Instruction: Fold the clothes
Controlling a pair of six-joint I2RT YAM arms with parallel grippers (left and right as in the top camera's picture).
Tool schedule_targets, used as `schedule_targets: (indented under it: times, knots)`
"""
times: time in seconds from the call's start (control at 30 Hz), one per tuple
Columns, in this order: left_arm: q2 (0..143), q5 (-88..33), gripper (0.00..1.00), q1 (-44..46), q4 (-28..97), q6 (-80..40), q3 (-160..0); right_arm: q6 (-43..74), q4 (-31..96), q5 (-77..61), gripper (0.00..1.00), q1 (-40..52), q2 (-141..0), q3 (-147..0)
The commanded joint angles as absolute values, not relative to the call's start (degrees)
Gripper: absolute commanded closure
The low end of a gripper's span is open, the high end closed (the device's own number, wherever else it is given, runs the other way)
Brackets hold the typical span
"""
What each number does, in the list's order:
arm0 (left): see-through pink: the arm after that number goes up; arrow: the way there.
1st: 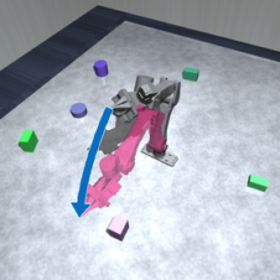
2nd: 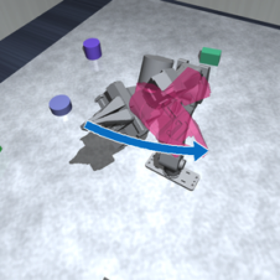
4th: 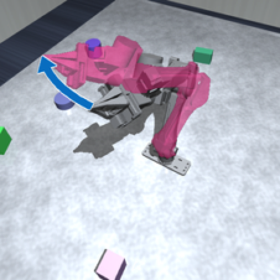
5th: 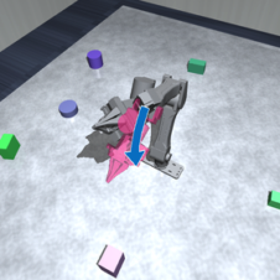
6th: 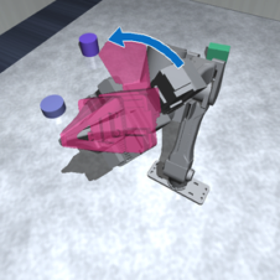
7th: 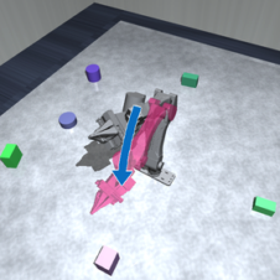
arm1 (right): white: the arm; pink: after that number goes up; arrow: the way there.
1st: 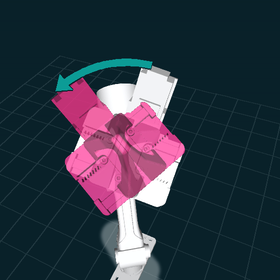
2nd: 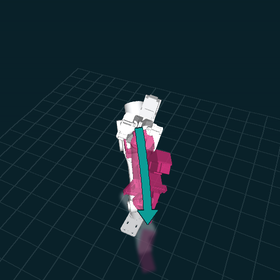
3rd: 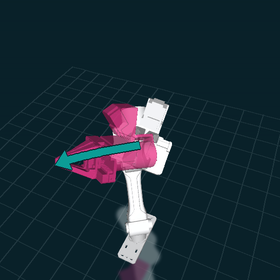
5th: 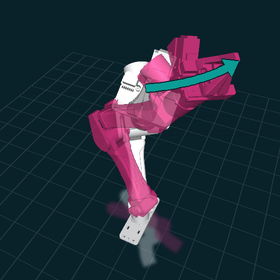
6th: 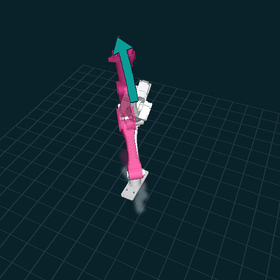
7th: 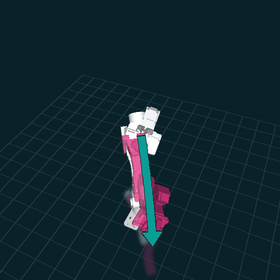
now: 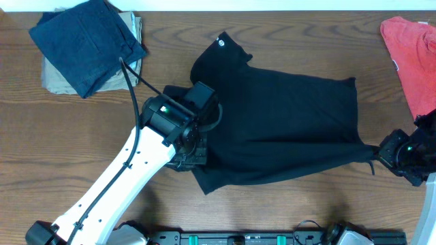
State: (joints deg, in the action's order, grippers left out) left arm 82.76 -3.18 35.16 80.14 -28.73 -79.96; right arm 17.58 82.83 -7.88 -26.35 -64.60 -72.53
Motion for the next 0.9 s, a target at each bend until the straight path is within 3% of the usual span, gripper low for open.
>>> schedule_targets:
  times: [0.0, 0.3, 0.87]
  knots:
    - [82.3, 2.11, 0.94, 35.07, 77.47, -29.45, -79.88, 18.41, 82.26, -6.85, 0.98, -26.61, -64.47, -71.5]
    - [82.35, 11.97, 0.94, 34.22, 69.01, -29.43, -79.88, 19.99, 79.31, -7.14, 0.98, -26.57, -64.51, -67.37]
    - [86.83, 12.73, 0.94, 32.47, 53.87, -28.14, -76.82, 26.76, 66.02, -7.53, 0.99, -26.57, -65.36, -56.51]
